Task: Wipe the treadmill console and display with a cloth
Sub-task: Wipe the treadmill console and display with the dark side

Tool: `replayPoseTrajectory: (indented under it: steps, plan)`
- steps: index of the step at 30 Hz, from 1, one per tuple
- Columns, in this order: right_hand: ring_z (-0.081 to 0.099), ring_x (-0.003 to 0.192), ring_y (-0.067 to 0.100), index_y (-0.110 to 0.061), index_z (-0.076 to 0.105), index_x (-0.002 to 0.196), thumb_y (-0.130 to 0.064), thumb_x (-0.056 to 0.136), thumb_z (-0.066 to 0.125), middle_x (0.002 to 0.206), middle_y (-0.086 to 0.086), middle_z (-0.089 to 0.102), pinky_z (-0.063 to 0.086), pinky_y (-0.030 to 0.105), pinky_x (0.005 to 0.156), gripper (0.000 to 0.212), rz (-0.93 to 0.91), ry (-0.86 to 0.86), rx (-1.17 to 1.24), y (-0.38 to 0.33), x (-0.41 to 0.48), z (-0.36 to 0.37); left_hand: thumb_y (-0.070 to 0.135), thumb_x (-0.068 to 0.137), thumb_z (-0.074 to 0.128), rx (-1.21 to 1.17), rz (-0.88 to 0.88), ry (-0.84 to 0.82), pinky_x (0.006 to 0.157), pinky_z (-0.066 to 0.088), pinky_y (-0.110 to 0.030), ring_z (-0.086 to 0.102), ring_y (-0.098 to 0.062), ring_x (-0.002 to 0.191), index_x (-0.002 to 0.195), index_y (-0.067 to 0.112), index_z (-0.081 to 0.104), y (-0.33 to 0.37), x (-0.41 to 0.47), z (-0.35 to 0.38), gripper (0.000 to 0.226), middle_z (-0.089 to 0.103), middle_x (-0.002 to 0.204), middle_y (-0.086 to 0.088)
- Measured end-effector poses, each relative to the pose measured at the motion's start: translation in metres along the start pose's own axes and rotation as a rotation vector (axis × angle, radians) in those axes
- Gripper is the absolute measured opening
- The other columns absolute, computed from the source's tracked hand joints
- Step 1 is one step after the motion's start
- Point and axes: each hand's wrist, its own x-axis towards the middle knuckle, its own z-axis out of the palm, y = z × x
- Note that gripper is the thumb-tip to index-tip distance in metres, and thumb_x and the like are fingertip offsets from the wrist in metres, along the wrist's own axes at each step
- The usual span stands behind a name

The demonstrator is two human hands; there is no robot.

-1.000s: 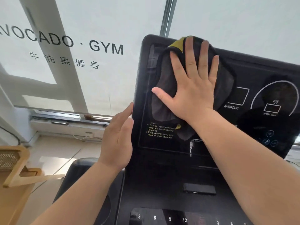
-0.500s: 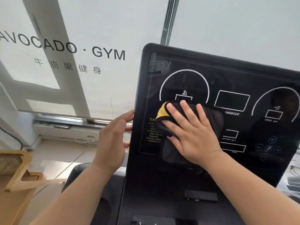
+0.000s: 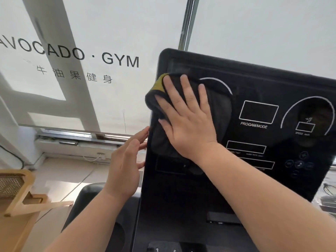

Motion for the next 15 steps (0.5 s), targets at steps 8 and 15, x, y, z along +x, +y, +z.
replayPoseTrajectory:
  steps: [8,15]
  plan:
    - [0.011,0.16,0.029,-0.032,0.029,0.159,-0.053,0.104,0.044,0.172,-0.002,0.015,0.003,0.055,0.128,0.061,-0.211,-0.06,-0.098,0.031,-0.075,0.015,0.048,0.093,0.029,0.014,0.042,0.015,0.084,0.052,-0.034,0.06,0.005,0.119,0.131,0.043,0.062,-0.004,-0.003,0.002,0.051,0.066,0.127,0.026]
    - [0.007,0.159,0.035,-0.029,0.029,0.161,-0.053,0.107,0.034,0.174,0.003,0.012,0.001,0.058,0.127,0.059,0.043,0.034,-0.069,0.073,0.036,-0.024,0.023,0.11,0.029,0.132,0.088,-0.013,0.091,0.057,-0.026,0.054,0.007,0.126,0.141,0.042,0.054,-0.012,-0.005,0.0,0.044,0.061,0.134,0.03]
